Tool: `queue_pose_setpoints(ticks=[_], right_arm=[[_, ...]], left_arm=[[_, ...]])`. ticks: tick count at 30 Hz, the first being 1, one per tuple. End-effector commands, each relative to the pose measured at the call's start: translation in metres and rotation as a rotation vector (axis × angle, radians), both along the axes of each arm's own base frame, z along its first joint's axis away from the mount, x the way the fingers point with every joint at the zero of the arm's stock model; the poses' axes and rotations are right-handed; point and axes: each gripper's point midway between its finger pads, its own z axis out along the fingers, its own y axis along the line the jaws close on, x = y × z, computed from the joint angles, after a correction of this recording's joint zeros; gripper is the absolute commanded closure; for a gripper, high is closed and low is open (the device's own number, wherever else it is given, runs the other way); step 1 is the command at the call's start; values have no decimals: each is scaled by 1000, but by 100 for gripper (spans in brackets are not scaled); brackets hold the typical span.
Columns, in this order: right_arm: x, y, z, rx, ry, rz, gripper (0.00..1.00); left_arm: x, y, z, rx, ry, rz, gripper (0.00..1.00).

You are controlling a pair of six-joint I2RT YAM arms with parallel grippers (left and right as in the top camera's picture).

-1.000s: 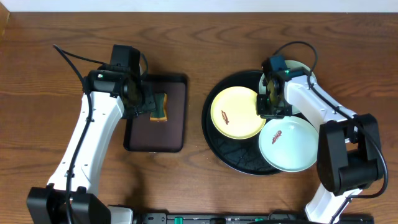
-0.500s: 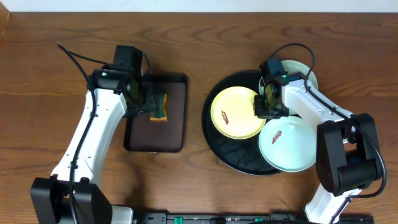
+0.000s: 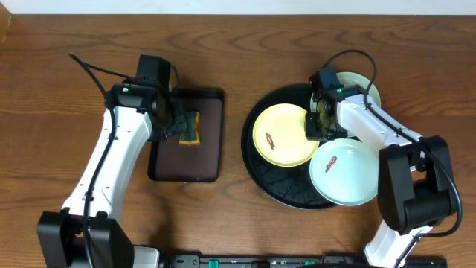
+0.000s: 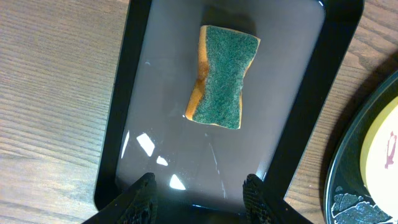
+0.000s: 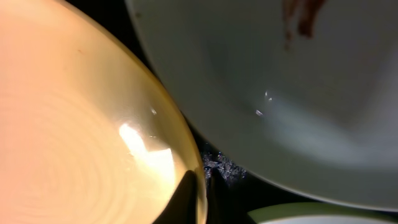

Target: Clean dirty plates on tray and stack at the side

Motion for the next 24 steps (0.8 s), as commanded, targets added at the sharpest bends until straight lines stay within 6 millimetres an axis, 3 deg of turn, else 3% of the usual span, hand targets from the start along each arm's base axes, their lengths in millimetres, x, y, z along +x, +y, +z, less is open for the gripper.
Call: queue_pose_setpoints(ticks=[1, 9, 16, 24], right_arm=[[6, 1, 6, -13, -24, -3, 99], [6, 3, 6, -1, -21, -2, 99], [4, 13, 6, 21, -18, 19, 99], [2, 21, 6, 21, -20, 41, 99]], left_arm=[[-2, 2, -7, 16, 15, 11, 53], [1, 2, -12, 13, 3, 17, 47], [10, 1, -37, 4, -48, 25, 46], [31, -2, -63, -3, -107, 21, 57]])
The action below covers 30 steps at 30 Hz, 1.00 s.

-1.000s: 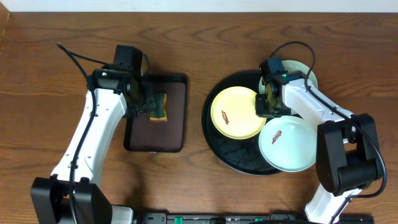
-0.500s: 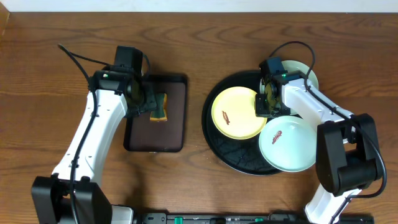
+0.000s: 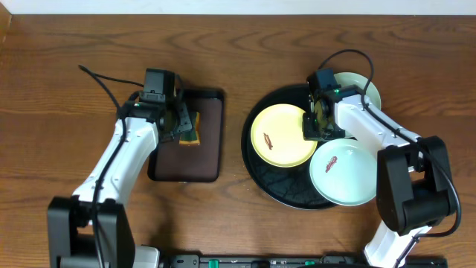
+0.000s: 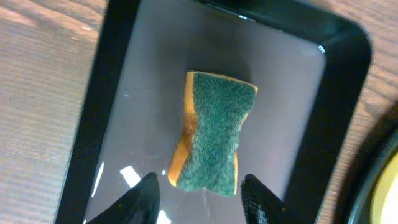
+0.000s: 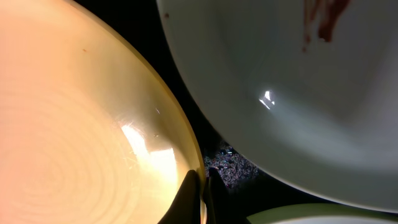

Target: Clean dirty plates on tray and stack at the side

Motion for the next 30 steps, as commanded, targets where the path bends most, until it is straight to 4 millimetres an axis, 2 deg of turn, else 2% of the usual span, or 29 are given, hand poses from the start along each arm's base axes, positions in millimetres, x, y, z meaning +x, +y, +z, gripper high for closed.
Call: queue_pose_setpoints(ticks=[1, 8, 14, 16, 20, 24, 30], right_arm=[[2, 13, 5, 15, -15, 24, 99], [3, 14, 5, 16, -19, 27, 99], [3, 14, 5, 16, -19, 27, 99], [2, 14, 5, 16, -18, 27, 99], [3, 14, 5, 16, -19, 27, 99], [3, 14, 5, 16, -20, 27, 98], [3, 14, 5, 16, -20, 27, 98]], left_arm=[[1, 2, -20, 22, 44, -1, 57], [2, -7, -48, 15, 114, -26, 54], [14, -18, -45, 9, 61, -50, 44], [15, -18, -44, 14, 55, -63, 38], [19, -19, -39, 36, 40, -128, 37], [20, -20, -35, 22, 44, -92, 37], [14, -29, -53, 22, 87, -97, 37]])
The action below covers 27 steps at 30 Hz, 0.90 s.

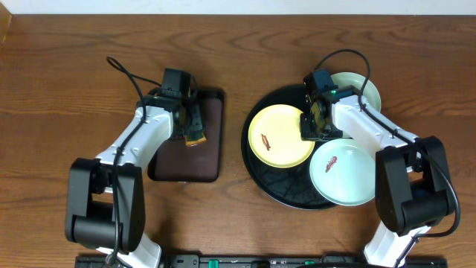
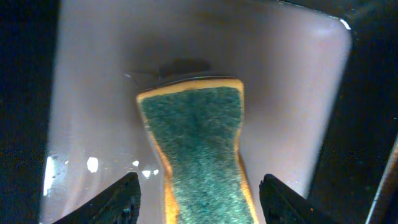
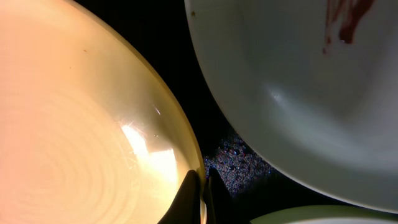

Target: Clean dirty plates on tray and stack at the side

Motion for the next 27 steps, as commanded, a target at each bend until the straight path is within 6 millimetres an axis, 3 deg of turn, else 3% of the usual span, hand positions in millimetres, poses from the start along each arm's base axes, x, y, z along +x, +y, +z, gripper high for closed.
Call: queue_pose_setpoints(ticks=[1, 5, 19, 22, 24, 25, 27], right_arm=[[3, 8, 5, 13, -13, 12, 98], [3, 8, 5, 13, -13, 12, 98], [3, 8, 5, 13, -13, 12, 99], [2, 8, 4, 12, -11, 12, 99], [2, 8, 4, 12, -10, 12, 99], [2, 8, 4, 12, -9, 12, 98], [2, 8, 4, 12, -10, 12, 99]], left_arm=[[3, -6, -11, 13, 19, -3, 38], [6, -3, -13, 27, 7, 17, 47], [5, -2, -22, 36, 25, 29, 50], [7, -2, -22, 34, 19, 30, 63], [9, -2, -21, 32, 8, 30, 87], [11, -1, -19, 30, -1, 33, 92], [16, 3, -10, 33, -27, 19, 92]])
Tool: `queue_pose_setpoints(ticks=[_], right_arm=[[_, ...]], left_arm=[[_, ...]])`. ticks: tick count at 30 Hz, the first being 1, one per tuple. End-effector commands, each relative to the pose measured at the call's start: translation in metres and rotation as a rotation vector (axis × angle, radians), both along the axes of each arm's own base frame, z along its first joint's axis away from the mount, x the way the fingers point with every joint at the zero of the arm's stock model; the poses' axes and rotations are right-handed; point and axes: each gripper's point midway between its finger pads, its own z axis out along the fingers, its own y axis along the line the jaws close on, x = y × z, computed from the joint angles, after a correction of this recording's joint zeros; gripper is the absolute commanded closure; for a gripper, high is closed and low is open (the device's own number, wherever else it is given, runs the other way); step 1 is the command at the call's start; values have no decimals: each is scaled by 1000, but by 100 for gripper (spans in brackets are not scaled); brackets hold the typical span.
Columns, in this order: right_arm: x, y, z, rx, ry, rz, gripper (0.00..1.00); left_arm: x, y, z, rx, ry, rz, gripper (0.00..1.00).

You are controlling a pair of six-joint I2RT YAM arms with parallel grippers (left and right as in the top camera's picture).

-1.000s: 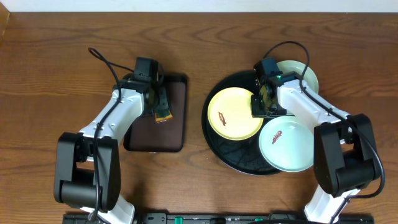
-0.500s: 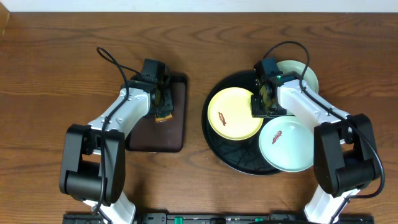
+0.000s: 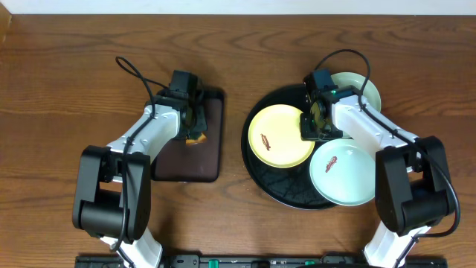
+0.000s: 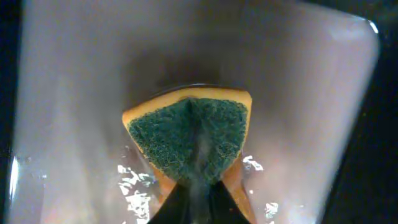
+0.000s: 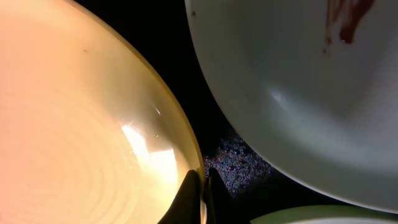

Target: Clean dirty plates on tray and stack at the side

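Observation:
A yellow plate [image 3: 281,135] with a red smear lies on the left of the round black tray [image 3: 256,173]; my right gripper [image 5: 199,199] is shut on its right rim [image 5: 186,140]. A white plate [image 3: 343,173] with a red smear sits at the tray's front right. A pale green plate [image 3: 364,88] lies at the tray's back right edge. My left gripper [image 4: 196,202] is shut on the green-and-orange sponge [image 4: 189,134], pinching it in the wet rectangular dark tray [image 3: 204,160].
The wooden table [image 3: 59,97] surrounds both trays. The rectangular tray's raised rim [image 4: 373,124] borders the sponge. Cables loop over both arms at the back.
My left gripper has shut on the sponge, squeezing its near end into a pinch. The right gripper and yellow plate have not moved.
My left gripper stood open over the rectangular tray short of the sponge, then nearer with the sponge ahead of its fingers, then low with the sponge between them, and now it is shut on the sponge. My right gripper stayed shut on the yellow plate's rim, the plate shifting slightly left.

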Motion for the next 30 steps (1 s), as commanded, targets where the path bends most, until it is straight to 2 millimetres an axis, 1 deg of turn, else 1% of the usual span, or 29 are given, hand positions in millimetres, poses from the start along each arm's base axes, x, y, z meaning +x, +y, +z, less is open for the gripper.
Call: queue_pose_setpoints(ticks=[1, 3, 6, 11, 13, 15, 18, 21, 25, 30], right_arm=[[2, 8, 4, 12, -10, 12, 99], [2, 8, 4, 11, -9, 12, 99], [2, 8, 4, 11, -8, 20, 99], [2, 8, 4, 11, -10, 20, 99], [2, 8, 4, 11, -9, 20, 99], [2, 8, 4, 11, -9, 20, 99], [2, 8, 4, 11, -10, 23, 99], [2, 8, 4, 10, -10, 29, 99], [2, 8, 4, 7, -10, 56, 99], [2, 8, 4, 7, -10, 56, 99]], left_arm=[[11, 9, 17, 14, -48, -5, 92], [13, 15, 37, 8, -86, 10, 92], [12, 22, 75, -3, -167, 28, 93], [7, 28, 149, 39, -367, 26, 93], [2, 30, 173, 70, -434, 35, 93], [-4, 32, 190, 106, -482, 43, 93], [-12, 32, 207, 167, -529, 51, 93], [-15, 31, 216, 235, -563, 59, 93], [-13, 39, 227, 330, -612, 103, 93], [-5, 35, 238, 308, -671, 121, 93]])
